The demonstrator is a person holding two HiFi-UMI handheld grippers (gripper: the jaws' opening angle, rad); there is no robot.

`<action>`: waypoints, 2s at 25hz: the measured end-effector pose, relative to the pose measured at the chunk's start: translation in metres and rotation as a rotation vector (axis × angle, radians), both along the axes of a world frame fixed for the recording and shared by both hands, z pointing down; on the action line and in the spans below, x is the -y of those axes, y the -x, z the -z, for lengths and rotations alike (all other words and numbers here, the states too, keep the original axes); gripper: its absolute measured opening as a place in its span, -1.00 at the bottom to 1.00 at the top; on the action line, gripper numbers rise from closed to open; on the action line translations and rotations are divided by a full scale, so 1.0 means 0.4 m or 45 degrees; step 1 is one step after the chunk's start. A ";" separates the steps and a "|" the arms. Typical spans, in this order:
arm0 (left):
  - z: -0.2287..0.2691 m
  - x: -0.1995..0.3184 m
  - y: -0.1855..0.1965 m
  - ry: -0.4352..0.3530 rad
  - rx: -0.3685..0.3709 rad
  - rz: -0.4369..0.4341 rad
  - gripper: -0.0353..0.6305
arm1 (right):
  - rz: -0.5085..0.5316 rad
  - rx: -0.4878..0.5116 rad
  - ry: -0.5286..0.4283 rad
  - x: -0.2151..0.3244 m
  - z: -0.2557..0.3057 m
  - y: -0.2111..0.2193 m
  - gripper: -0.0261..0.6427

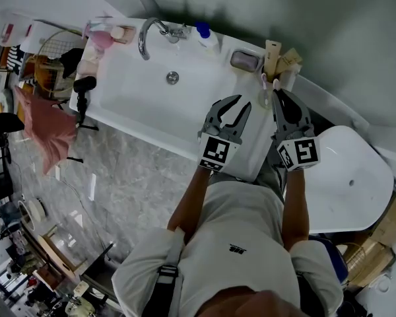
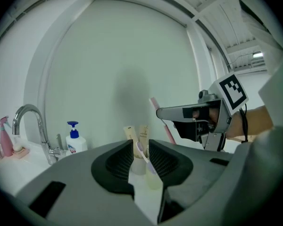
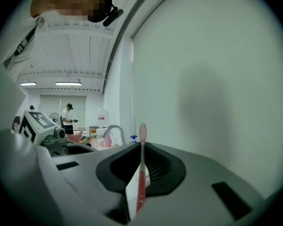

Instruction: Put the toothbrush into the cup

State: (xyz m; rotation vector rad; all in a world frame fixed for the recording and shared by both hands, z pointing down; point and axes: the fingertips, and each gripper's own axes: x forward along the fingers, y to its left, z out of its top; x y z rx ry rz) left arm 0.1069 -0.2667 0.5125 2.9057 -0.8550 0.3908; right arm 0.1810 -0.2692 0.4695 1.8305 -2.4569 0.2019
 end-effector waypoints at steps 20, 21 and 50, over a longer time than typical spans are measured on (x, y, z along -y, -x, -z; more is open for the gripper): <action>-0.044 0.041 -0.060 0.016 0.015 0.022 -0.59 | -0.046 0.176 -0.038 0.066 -0.054 -0.071 -0.78; -0.047 0.044 -0.062 0.018 0.016 0.024 -0.59 | -0.045 0.181 -0.037 0.070 -0.060 -0.072 -0.78; -0.102 0.061 -0.100 0.074 0.038 0.053 -0.59 | -0.038 0.193 0.050 0.069 -0.199 -0.095 -0.78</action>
